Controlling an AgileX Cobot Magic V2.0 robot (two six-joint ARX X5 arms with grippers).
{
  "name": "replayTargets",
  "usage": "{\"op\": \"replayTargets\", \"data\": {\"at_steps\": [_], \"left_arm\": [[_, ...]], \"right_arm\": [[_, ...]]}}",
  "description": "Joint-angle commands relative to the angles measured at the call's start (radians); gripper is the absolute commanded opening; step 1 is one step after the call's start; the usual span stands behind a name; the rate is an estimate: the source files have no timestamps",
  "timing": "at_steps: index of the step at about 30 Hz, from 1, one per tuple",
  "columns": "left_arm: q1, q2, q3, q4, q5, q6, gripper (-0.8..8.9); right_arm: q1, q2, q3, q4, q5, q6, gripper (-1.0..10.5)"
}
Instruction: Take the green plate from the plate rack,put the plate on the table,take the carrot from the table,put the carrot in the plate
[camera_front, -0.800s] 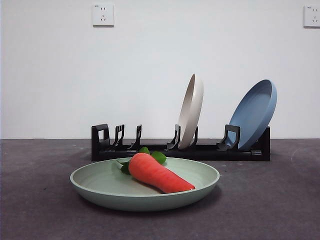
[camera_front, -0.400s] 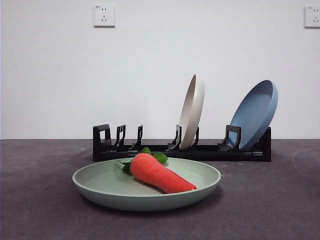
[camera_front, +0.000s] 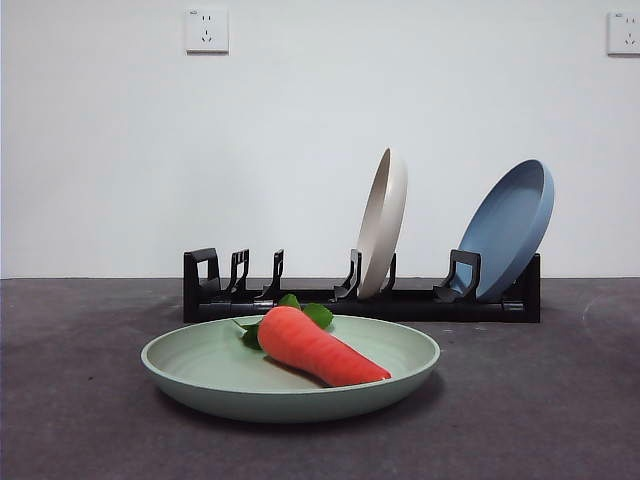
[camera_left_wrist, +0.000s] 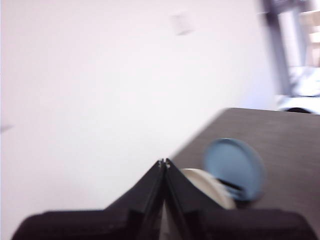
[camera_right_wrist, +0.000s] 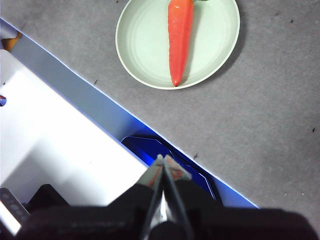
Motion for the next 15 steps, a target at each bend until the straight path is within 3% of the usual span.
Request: {"op": "replayTargets", "data": {"at_steps": [1,8,12,15], "left_arm": [[0.085,-0.043,-0.050,0.069,0.008,0.032,-0.01],[0.227,-0.227,-0.446,0.485,0.006,0.008,-0.01],[0.293,-0.354,-0.752,0.710,-0.048,-0.074,-0.01],[0.323,-0.448,-0.956,0.789,-0.116,-0.128,-0.01]], "right_arm": [[0.002,-0.001,-0.002,0.005,0.003,-0.001,0.0],[0.002,-0.002,-0.002,0.005,0.003,-0.001,0.0],[0.002,-0.003,-0.002,0.005,0.003,-0.001,0.0],[0.002,-0.008,-0.002,0.005,0.003,-0.001,0.0]]}}
